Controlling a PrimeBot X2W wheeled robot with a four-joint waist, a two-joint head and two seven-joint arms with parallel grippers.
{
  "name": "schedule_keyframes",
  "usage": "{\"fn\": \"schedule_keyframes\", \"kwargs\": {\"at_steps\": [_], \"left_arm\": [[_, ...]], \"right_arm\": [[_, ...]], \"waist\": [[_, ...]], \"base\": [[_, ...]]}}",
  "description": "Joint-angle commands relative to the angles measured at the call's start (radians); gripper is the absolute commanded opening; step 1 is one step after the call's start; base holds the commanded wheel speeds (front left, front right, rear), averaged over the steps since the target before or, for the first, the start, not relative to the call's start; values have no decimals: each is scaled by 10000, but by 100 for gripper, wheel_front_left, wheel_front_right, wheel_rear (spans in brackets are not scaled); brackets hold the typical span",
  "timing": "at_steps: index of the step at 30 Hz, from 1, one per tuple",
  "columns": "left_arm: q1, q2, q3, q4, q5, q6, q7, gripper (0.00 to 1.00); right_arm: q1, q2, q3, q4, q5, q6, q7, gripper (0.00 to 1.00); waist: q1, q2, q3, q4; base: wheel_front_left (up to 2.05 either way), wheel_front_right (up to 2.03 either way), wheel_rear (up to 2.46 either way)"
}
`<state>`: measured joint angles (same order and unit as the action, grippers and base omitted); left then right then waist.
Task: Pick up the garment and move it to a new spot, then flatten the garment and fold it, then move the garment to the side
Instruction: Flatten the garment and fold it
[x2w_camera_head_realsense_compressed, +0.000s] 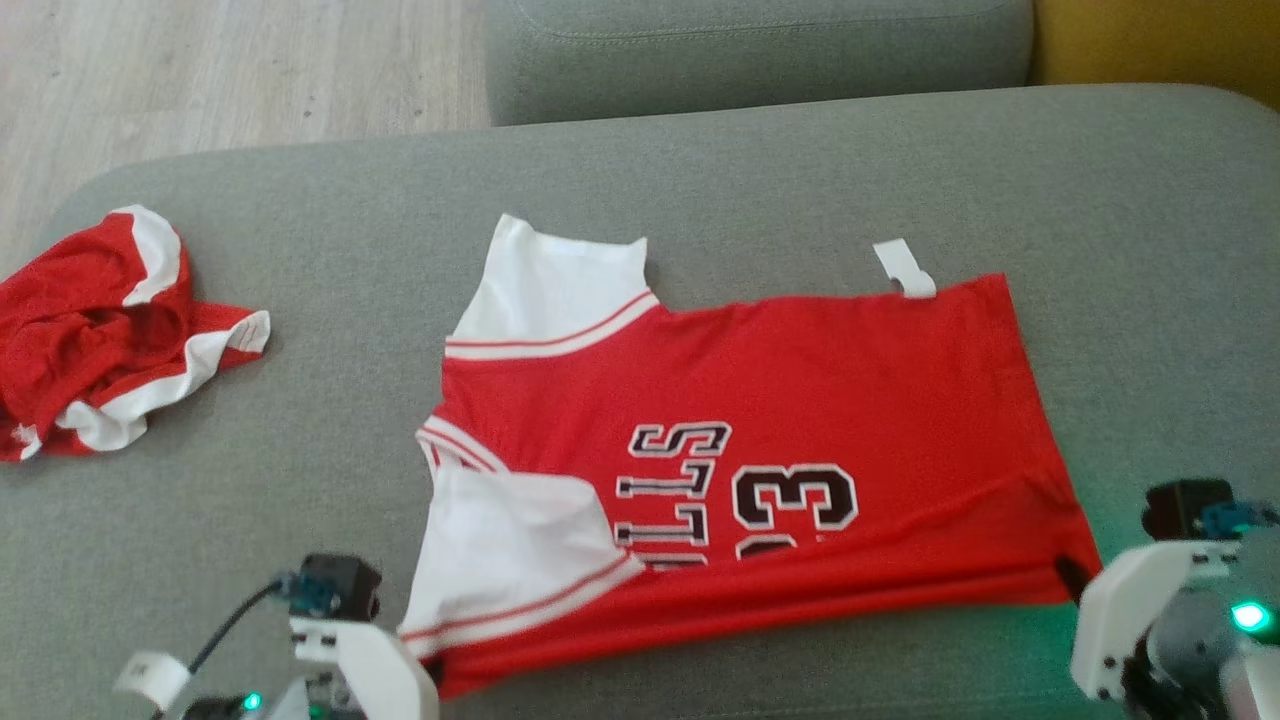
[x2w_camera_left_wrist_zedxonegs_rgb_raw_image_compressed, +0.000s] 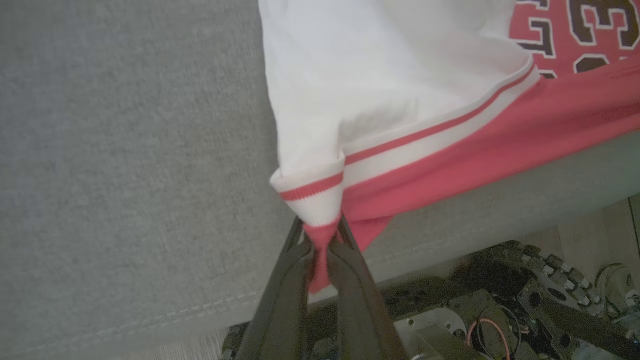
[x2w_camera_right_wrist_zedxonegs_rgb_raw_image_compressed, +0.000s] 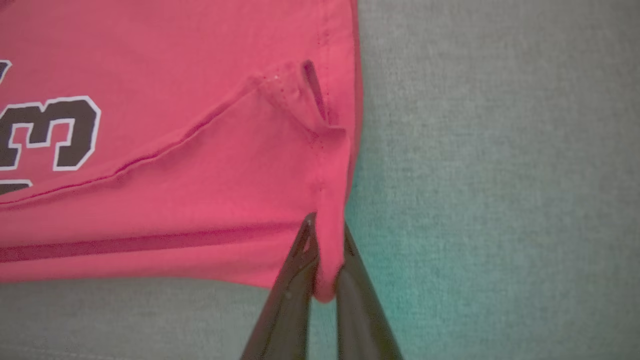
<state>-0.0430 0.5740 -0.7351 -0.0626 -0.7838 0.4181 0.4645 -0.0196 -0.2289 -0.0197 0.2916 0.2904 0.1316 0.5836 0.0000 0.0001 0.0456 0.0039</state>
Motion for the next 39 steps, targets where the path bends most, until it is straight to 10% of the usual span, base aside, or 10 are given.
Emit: {"fn": "schedule_keyframes", "kwargs": {"at_steps": [1,5,6,7,8,22,39], "left_arm": [[-139,564,385,-474,-57,237,166,0],[273,666,343,-857,-234,467,389,0],[314,672,350,-883,-247,499,388,1],[326,656,375,-877,-258,524,355,64],[338,616,402,-841,-302,528,328,100],[-2109,1068,996,-778,360,-239,185,100],[-9462,-1390,294,5656,205,-3970,1859,100]], "right_arm": [[170,-211,-188,-709,-7,-9,249,0],[791,56,-526,-1372,-100,-9,721,0],[877,140,-641,-1499,-135,-9,757,33],[927,222,-737,-1612,-183,-9,751,77],[969,288,-780,-1685,-231,-9,784,100],[-246,353,-1065,-3243,180,-9,-81,100],[-6181,-491,944,2249,835,-9,-1215,100]], "waist": [[0,-1,8,-25],[0,-1,-2,-56],[0,-1,3,-61],[0,-1,5,-65],[0,-1,4,-68],[0,-1,418,-172],[0,-1,3167,-544]], "base": [[0,0,0],[0,0,0],[0,0,0],[0,0,0],[0,0,0],[0,0,0],[0,0,0]]}}
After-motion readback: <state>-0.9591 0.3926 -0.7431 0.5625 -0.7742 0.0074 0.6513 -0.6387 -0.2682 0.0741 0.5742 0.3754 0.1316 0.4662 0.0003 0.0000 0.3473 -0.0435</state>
